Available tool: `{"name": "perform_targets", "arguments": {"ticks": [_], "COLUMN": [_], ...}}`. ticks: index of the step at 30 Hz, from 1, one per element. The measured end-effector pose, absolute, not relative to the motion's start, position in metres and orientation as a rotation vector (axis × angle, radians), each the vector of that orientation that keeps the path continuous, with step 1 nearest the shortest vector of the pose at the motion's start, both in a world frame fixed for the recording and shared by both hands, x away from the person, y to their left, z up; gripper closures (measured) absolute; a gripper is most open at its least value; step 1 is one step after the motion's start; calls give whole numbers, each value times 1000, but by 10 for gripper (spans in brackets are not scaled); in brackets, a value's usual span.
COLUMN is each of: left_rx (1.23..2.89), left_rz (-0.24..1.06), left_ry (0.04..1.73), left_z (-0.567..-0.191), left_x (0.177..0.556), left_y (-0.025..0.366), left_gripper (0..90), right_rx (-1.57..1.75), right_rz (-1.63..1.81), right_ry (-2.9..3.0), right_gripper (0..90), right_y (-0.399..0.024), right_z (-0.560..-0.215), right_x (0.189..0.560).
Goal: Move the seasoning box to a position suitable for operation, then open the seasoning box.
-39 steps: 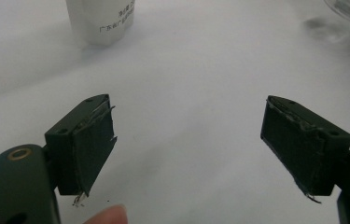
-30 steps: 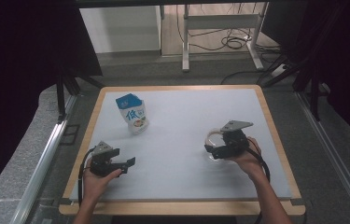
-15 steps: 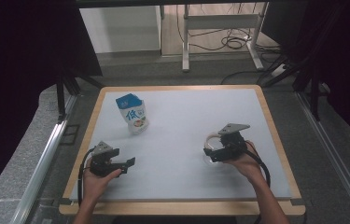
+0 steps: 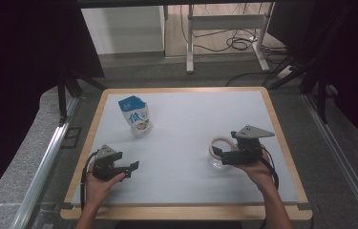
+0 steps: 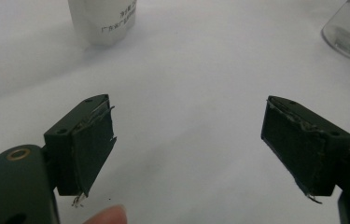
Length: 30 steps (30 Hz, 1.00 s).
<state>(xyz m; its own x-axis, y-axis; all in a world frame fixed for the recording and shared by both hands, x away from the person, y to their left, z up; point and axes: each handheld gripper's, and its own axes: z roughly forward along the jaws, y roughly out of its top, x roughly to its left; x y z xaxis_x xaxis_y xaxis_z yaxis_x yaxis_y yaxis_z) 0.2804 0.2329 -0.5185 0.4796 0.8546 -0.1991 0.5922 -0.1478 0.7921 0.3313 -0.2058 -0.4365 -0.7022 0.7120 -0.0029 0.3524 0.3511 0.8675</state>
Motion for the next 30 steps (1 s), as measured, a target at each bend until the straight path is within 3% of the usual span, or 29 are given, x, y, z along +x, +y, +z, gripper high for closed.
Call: {"name": "perform_targets", "arguments": {"ticks": [5,8,9,10,11,12,15,20,30], "left_rx": [1843,1840,1840,1840,1840,1839,1840,1853,1856], "left_rz": [382,389,389,390,390,389,387,386,391], "left_ry": [1205,1199,1199,1198,1198,1198,1194,1177,1143], "left_z": [-516,-514,-514,-514,-514,-514,-515,-516,-516], "left_x": [278,277,277,277,277,276,278,280,279], "left_y": [233,233,233,233,233,233,232,226,217], "left_gripper": [170,170,170,170,170,170,170,172,205], "right_rx": [971,993,993,1002,1002,991,980,984,1028], "right_rz": [1373,1414,1414,1436,1436,1446,1425,1372,1297], "right_ry": [2161,2103,2103,2059,2059,2033,2027,2023,2009], "right_gripper": [243,423,423,568,568,703,814,897,900], "right_y": [-220,-233,-233,-239,-239,-244,-249,-256,-262], "right_z": [-433,-429,-429,-426,-426,-423,-421,-424,-432], "right_x": [322,314,314,309,309,305,301,298,301]}}
